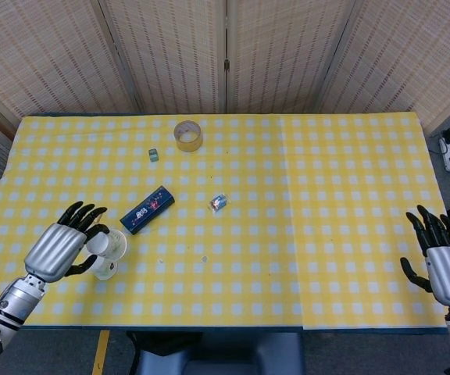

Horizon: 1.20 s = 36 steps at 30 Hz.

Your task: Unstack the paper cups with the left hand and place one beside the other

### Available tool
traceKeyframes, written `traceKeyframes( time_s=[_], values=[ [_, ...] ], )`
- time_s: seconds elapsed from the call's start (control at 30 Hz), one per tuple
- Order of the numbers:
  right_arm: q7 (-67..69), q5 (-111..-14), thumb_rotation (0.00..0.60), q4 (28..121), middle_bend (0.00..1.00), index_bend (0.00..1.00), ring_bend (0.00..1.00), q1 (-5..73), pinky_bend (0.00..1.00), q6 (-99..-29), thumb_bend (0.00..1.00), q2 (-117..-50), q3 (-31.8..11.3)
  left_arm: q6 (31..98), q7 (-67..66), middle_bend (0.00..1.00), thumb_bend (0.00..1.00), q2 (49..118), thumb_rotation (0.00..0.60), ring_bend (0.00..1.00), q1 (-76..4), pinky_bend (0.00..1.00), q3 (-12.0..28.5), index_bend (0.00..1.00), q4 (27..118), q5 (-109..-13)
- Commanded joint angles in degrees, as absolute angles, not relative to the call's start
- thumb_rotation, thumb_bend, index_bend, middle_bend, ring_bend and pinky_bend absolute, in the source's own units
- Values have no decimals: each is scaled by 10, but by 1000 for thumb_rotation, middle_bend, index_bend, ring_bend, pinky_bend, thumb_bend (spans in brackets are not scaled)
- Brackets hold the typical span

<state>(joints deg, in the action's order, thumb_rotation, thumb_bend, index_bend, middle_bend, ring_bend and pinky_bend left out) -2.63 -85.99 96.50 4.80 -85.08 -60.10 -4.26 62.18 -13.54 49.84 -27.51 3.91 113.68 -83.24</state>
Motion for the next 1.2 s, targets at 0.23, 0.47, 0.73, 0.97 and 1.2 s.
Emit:
traceKeyframes(
  time_s=[0.23,0.47,0.73,0.97,1.2],
  values=[
    [-19,-859,600,959,0,0,76,47,6,-850,405,-602,-42,558,-196,134,420,559,600,95,-316,25,34,396,1140,-821],
    [-16,-859,600,957,0,0,77,47,5,-849,405,-602,-41,528,-271,133,420,618,600,96,-341,21,29,396,1116,-780],
    [-13,-856,600,953,0,0,77,47,5,-845,405,-604,-41,531,-342,134,420,660,600,96,-351,20,20,396,1086,-731],
    [-13,-855,600,952,0,0,78,47,5,-843,405,-605,-40,552,-387,134,420,677,600,96,-350,18,10,396,1071,-708],
    [-14,-853,600,953,0,0,77,47,6,-842,406,-606,-40,556,-400,134,420,679,600,96,-351,16,-1,386,1071,-694]
  ],
)
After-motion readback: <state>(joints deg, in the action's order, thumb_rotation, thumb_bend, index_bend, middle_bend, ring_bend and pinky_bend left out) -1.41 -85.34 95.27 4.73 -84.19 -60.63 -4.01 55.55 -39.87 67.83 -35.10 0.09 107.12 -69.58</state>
